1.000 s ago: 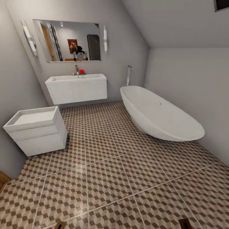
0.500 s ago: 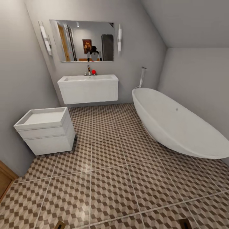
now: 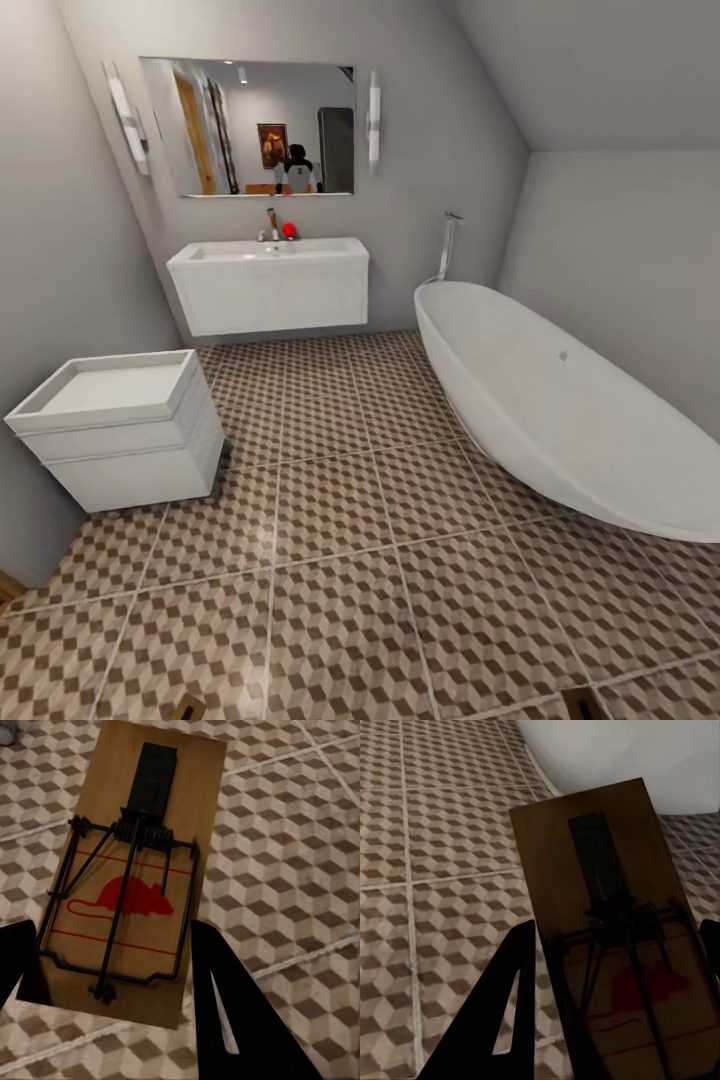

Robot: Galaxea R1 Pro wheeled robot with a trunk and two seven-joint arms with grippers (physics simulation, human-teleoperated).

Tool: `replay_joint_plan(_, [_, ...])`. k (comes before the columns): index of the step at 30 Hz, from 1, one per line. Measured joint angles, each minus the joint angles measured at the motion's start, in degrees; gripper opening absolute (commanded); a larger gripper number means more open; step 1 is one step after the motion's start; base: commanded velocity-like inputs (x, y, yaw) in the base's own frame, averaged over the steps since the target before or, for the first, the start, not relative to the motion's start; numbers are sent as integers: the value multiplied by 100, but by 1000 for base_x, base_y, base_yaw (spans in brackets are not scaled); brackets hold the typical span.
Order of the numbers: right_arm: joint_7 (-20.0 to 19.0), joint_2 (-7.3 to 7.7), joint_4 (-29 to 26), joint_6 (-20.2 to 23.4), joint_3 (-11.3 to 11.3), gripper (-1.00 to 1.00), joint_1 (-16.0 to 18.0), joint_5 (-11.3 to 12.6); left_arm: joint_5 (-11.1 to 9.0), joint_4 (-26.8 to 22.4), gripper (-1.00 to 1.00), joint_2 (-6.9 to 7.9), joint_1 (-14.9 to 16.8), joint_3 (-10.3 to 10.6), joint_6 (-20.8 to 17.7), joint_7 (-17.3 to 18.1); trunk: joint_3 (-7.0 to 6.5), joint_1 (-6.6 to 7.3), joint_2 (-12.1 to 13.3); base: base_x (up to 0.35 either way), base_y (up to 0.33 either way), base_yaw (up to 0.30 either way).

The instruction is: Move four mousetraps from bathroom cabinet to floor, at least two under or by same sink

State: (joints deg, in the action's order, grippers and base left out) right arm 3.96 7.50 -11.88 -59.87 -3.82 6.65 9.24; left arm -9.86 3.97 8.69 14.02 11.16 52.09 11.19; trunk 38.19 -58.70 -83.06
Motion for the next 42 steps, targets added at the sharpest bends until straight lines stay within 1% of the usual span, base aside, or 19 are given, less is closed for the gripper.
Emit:
replay_joint_plan(5, [0, -2, 1, 0, 0, -100, 1, 0, -1, -2, -100, 2, 0, -1, 0, -2, 6, 0, 0, 327, -91, 144])
replay_joint_plan(21, [0, -2, 1, 0, 1, -100, 1, 1, -1, 1, -100, 1, -1, -1, 0, -1, 48, 0, 0, 327, -91, 218])
replay_joint_plan(42, [0, -4, 0, 0, -2, -100, 0, 0, -1, 0, -100, 0, 0, -1, 0, -1, 54, 0, 0, 327, -95, 11])
